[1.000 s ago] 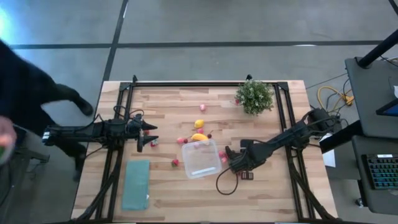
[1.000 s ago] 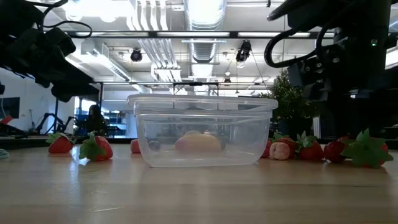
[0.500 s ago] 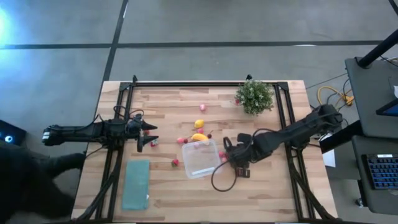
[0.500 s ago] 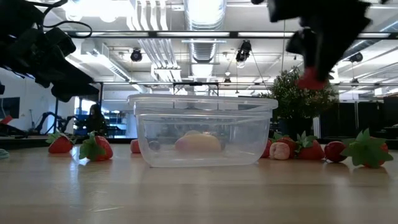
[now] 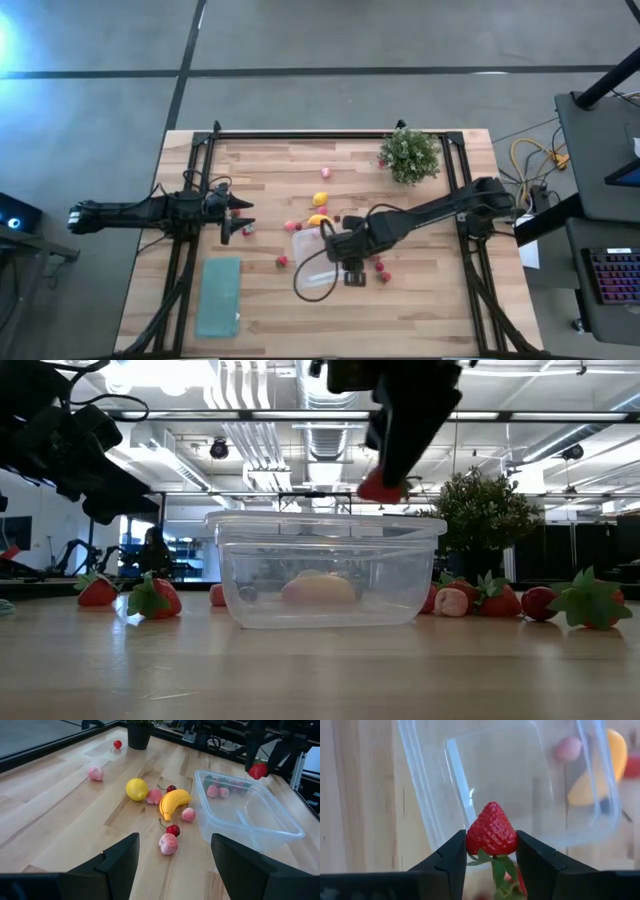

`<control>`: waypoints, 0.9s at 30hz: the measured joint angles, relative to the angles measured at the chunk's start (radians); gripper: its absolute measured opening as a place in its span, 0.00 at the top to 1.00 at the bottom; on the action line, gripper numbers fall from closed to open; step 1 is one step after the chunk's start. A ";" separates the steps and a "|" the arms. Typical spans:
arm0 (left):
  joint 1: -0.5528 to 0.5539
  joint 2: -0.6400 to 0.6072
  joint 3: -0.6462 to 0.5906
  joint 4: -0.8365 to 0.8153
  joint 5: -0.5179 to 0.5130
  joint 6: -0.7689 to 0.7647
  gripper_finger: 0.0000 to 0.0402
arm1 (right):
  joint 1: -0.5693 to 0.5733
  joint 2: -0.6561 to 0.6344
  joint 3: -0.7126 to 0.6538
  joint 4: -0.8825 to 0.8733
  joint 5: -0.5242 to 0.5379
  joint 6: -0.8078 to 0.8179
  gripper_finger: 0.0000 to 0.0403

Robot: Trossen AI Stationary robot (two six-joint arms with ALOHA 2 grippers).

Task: Pick and placing Produce into tupperware
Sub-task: Put the red strawberry into the transparent bin

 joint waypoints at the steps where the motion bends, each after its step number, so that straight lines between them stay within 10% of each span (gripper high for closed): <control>1: 0.000 0.000 0.000 0.001 0.000 0.000 0.42 | -0.006 0.013 0.017 -0.002 -0.005 -0.014 0.64; 27: 0.000 0.003 0.000 0.001 0.000 0.000 0.42 | 0.117 -0.022 -0.018 -0.136 0.147 0.085 0.31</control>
